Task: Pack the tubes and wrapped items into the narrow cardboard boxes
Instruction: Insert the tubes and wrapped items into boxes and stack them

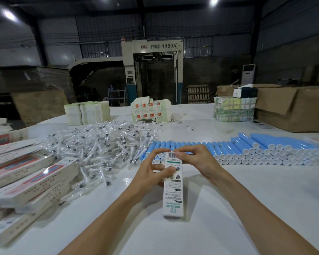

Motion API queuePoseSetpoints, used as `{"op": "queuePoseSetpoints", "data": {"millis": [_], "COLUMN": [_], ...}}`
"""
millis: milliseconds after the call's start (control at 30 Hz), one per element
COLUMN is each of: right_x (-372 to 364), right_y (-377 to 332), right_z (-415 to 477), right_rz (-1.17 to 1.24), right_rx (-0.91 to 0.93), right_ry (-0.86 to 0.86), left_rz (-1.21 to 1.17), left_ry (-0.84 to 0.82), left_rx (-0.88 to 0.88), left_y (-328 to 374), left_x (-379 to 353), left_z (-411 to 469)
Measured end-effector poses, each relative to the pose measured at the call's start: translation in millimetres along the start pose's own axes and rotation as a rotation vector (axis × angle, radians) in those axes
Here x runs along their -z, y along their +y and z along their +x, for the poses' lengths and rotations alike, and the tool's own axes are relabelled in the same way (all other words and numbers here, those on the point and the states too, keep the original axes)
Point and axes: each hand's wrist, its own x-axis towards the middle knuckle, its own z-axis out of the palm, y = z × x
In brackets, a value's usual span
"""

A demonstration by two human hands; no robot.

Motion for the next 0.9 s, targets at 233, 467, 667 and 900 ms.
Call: {"op": "queuePoseSetpoints", "data": {"millis": [233, 467, 667, 900], "right_x": [-31, -37, -18, 69], "right_y": [15, 11, -1, -30], "right_z": [1, -17, -24, -83], "right_rz": [0.053, 0.534, 0.331, -0.393], "right_rx": [-0.209, -0.513, -0.431, -0.25], "right_ry": [0.214, -0.212, -0.182, 0.294], "left_rz": [-0.105, -0.238, -0.095, 0.357], "left_ry": [0.148, 0.224, 0.174, 0.101], "left_rx": [0.028, -0.036, -0.074, -0.256], "left_y": [-7, -11, -18, -33], "left_x": [-5, 8, 8, 3], "left_z": [5, 8, 12, 9]}}
